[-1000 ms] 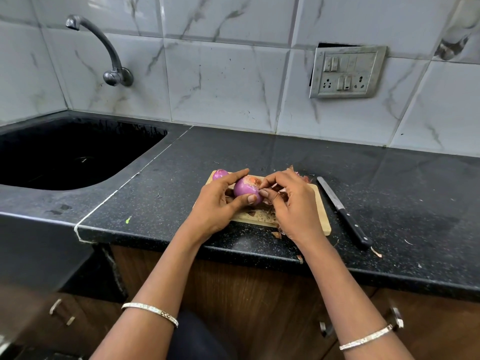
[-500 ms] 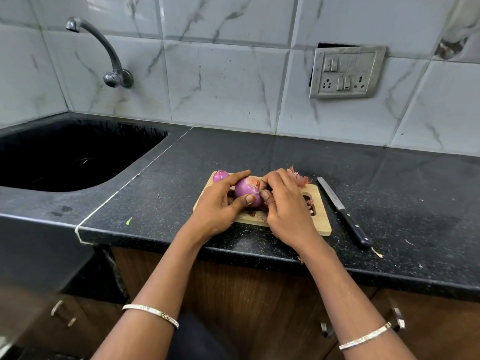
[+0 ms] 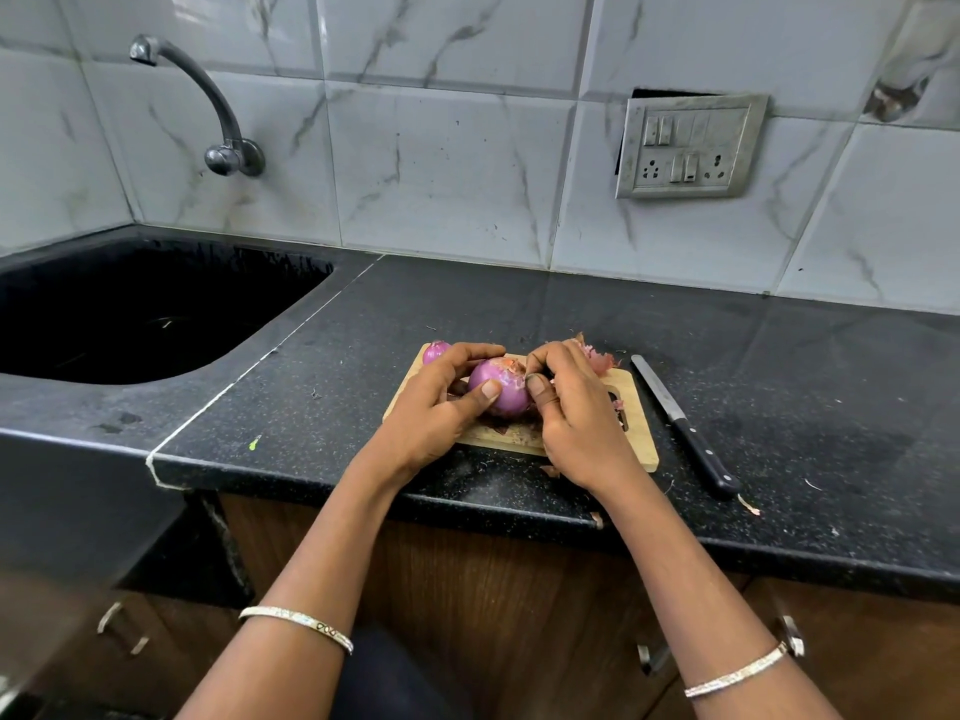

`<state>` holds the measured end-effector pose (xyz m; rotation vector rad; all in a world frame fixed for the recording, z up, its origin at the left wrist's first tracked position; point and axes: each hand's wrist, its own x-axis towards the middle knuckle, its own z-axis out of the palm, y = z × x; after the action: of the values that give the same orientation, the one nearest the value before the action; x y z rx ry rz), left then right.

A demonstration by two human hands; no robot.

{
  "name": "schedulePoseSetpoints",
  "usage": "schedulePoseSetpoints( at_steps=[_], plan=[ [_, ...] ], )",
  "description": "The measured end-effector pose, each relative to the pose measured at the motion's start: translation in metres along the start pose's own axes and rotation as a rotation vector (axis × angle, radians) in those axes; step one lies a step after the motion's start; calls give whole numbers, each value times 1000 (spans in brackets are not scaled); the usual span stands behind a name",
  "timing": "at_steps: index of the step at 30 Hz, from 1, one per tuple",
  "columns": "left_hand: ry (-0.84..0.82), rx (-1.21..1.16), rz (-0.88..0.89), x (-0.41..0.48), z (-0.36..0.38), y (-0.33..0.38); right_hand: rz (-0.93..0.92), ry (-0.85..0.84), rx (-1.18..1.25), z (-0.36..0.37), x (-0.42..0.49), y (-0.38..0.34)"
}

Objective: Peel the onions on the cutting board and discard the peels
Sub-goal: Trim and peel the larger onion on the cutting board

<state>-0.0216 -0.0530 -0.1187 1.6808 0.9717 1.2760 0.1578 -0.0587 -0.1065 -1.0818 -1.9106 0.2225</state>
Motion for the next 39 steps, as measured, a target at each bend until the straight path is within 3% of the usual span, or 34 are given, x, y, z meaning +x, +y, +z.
schedulePoseSetpoints(
  at_steps=[6,11,25,34,39],
  plan=[
    [-16,81,4,-1,1,3,51,49,14,-4,-2,0],
    [77,233,46,-1,3,7,55,-11,13,-3,-2,1],
    [-17,-91,-1,-3,1,3,121,54,109,-6,-4,-2],
    [52,-76,-29,0,-1,1,227,206,199,-7,-2,-3],
    [74,-4,-14,-2,0,2,218,181,203,-8,-3,-9]
  ],
)
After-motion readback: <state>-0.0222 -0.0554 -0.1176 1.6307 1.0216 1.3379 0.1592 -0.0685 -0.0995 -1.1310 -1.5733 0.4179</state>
